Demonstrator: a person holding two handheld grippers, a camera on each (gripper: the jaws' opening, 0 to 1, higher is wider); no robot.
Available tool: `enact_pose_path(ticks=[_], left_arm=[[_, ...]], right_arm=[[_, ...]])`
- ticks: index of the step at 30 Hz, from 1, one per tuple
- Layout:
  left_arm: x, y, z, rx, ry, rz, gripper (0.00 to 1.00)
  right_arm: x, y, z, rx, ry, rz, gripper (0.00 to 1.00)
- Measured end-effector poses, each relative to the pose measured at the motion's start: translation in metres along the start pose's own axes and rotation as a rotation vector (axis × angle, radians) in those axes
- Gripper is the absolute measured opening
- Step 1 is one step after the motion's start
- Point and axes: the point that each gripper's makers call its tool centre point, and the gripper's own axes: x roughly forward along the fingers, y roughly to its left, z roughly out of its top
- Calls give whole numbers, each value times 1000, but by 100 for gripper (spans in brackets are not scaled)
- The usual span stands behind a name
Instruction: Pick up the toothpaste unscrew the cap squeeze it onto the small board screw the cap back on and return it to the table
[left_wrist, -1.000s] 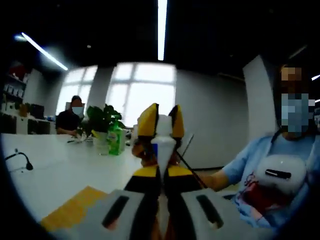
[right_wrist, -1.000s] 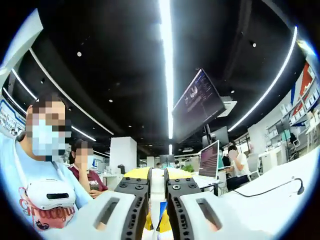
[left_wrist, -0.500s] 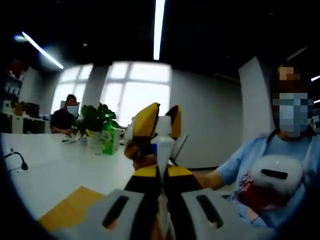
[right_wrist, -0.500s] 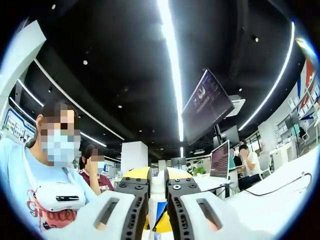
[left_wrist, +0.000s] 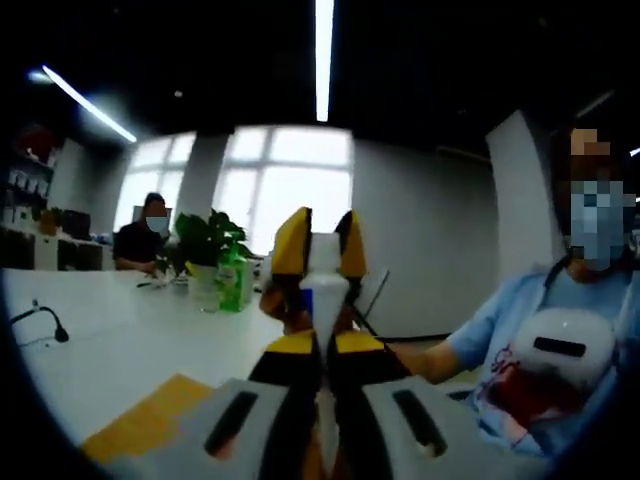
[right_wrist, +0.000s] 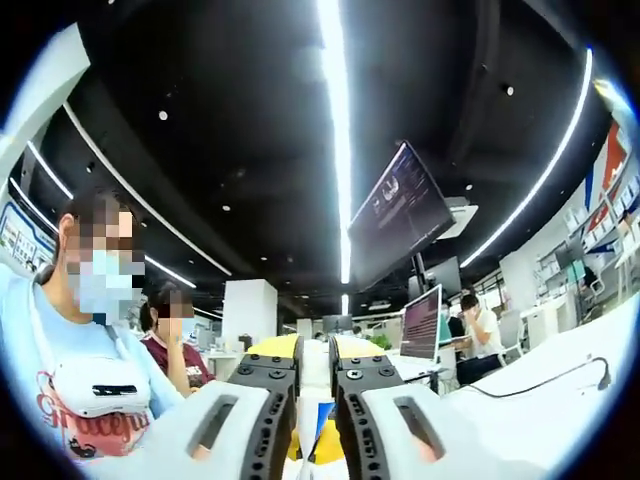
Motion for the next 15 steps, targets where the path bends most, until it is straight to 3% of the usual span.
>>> enact_pose_path(ticks=[2,4,6,7,11,15], left_arm=[[-2,3,2,-6,-9,15,2],[-3,7,5,-5,-23,36,2],[-6,18,8,8,-27,114,2],[-7,22,9,21,-25,145,2],[-11,35,11,72,-7,272,2],[-15,50,15,64,-32,418,2]], right_arm=[[0,-4,4,-26,-5,-37,18],[-1,-16,10,-68,-6,-128,31],[-3,-28,22,-171,-8,-251,53],[-4,-31,25,-204,8,-296,59],[-6,-41,22,-299,108,-437,65],[-4,-44,5,-369,237,-509,68]])
